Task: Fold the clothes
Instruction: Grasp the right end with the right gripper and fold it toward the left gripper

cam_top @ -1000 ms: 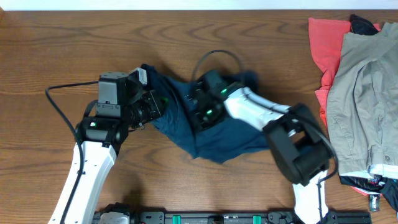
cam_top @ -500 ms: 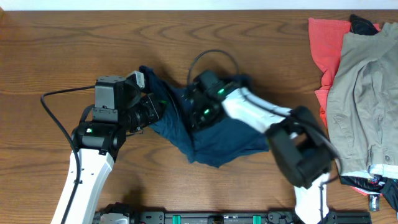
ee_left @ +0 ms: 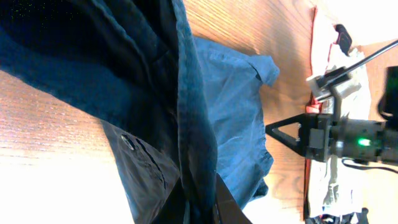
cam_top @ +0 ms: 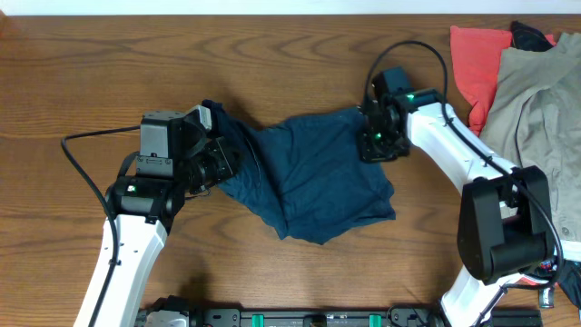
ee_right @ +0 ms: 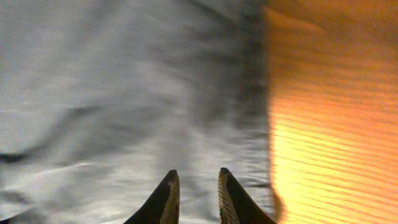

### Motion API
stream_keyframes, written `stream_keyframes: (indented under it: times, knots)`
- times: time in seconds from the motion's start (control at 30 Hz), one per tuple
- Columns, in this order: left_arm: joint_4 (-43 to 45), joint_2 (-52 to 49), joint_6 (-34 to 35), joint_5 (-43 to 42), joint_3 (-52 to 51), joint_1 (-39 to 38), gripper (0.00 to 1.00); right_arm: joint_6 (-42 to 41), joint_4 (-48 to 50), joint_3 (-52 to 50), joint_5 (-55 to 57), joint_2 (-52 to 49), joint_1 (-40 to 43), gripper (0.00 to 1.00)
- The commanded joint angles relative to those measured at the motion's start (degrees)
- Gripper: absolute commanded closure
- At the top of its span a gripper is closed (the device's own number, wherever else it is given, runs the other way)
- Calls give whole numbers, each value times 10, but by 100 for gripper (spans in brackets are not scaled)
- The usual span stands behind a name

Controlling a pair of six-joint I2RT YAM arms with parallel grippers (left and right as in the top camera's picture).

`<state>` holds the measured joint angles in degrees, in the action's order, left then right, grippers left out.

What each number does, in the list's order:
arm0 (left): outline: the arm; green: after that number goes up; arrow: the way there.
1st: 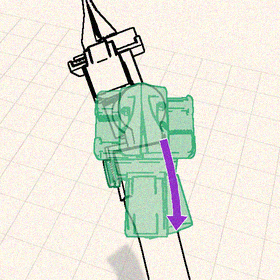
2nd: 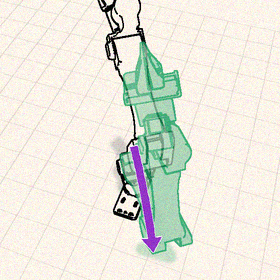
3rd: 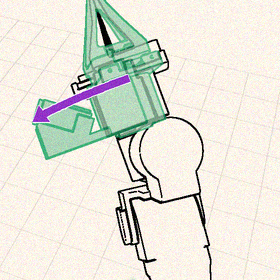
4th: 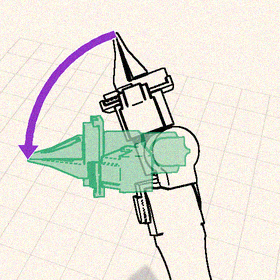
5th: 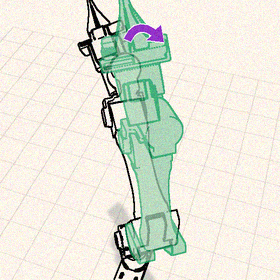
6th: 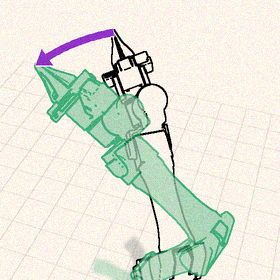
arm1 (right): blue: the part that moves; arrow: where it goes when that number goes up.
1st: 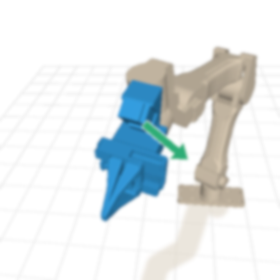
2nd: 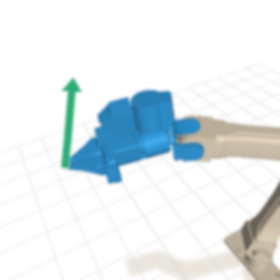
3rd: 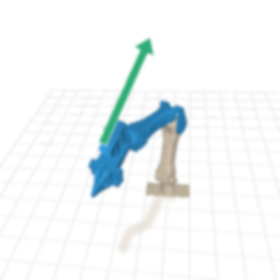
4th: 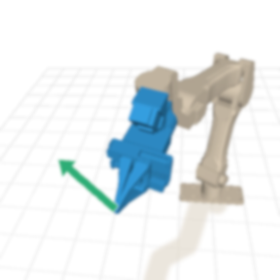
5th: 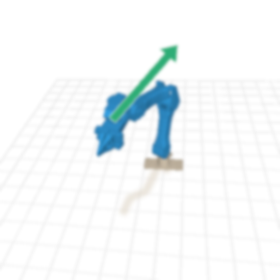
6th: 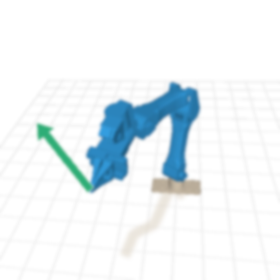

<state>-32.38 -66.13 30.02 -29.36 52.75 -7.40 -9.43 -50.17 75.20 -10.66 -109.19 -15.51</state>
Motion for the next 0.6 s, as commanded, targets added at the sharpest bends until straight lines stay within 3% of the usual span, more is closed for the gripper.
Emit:
stream_keyframes:
  times: [0.0, 0.27, 0.57]
  knots:
    - [1, -1, 0, 0, 5, -13, 94, 18, 14, -36, 30, -9, 1, 80]
    - [25, -15, 7, 0, 5, -82, 94, 6, 97, -133, -4, -9, -19, 82]
    - [123, -87, 64, 0, 5, -194, 94, -52, 100, -164, -7, -9, -86, 84]
